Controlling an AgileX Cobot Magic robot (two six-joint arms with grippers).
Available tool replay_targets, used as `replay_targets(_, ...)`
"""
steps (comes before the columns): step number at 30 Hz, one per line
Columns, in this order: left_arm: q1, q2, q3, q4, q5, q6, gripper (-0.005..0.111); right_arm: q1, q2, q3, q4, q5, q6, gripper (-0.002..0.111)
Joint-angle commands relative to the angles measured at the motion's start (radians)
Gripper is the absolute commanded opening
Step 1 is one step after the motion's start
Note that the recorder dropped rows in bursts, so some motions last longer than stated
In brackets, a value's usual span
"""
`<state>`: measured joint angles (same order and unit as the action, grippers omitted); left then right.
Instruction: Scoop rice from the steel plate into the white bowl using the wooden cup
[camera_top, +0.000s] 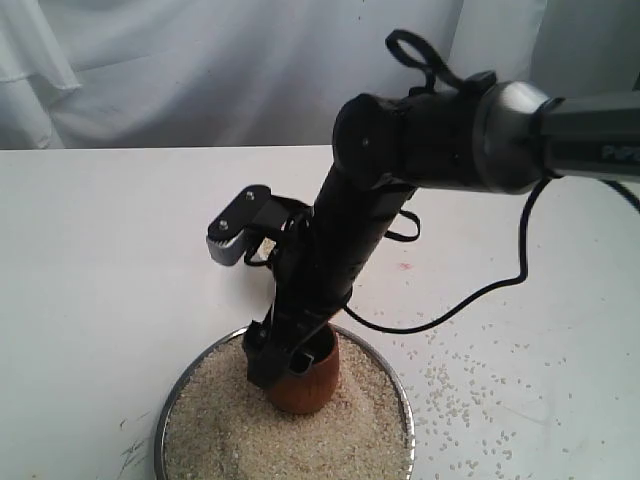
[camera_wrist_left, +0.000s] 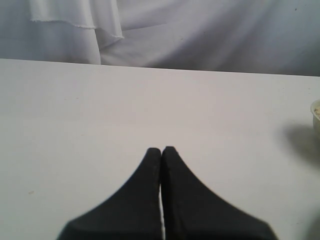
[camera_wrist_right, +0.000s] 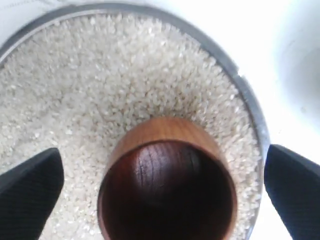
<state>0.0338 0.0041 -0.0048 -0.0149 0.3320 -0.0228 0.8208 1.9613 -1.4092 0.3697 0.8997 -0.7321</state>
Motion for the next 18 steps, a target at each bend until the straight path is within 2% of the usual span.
replay_targets(1,0.002,-0.004,0.005,0.001,-0.013,-0.001,0.000,-0.006,-0.084,-0.007,0.014,-0.040,0.006,0.105)
replay_targets(5,0.002,-0.004,0.005,0.001,-0.013,-0.001,0.000,-0.018,-0.143,-0.002,0.040,-0.040,0.008,0.105)
replay_targets(9,0.002,-0.004,0.005,0.001,-0.013,-0.001,0.000,-0.070,-0.183,0.050,0.170,-0.062,-0.031,0.105)
replay_targets(14,0.002,-0.004,0.005,0.001,-0.013,-0.001,0.000,-0.122,-0.283,0.248,0.484,-0.221,-0.325,0.104)
replay_targets(18,0.002,-0.004,0.005,0.001,-0.013,-0.001,0.000,-0.126,-0.418,0.470,0.830,-0.437,-0.684,0.097)
